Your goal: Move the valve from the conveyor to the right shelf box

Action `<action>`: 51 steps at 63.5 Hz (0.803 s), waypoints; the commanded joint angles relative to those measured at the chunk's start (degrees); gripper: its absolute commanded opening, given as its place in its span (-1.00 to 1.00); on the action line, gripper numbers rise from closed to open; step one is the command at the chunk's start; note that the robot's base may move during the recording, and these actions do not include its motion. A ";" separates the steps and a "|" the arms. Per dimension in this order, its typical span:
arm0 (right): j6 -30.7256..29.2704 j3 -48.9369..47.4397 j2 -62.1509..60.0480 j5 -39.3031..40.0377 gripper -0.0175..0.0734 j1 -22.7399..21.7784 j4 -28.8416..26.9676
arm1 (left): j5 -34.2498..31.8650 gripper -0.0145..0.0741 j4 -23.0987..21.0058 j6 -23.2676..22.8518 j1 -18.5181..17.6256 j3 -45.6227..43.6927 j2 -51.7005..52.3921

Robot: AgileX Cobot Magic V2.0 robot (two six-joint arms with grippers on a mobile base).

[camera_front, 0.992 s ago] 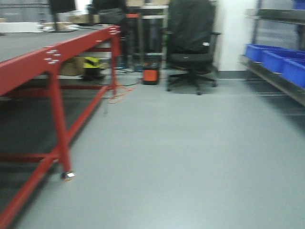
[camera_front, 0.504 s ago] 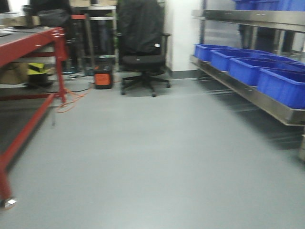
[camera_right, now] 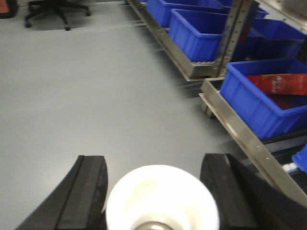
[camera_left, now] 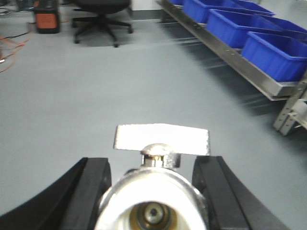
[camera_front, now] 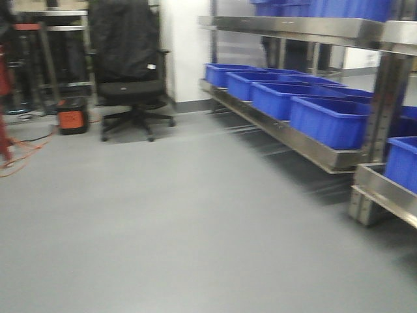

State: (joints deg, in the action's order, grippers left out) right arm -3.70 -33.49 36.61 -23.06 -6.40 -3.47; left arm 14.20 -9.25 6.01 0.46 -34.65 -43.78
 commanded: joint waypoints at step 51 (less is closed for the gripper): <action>-0.33 -0.43 -0.63 4.28 -0.97 -0.24 0.46 | -3.19 -0.92 -0.05 0.06 -0.02 -0.38 0.62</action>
State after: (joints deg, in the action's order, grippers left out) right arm -3.70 -33.49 36.61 -23.15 -6.50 -3.30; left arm 14.20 -9.25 6.01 0.46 -34.65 -43.78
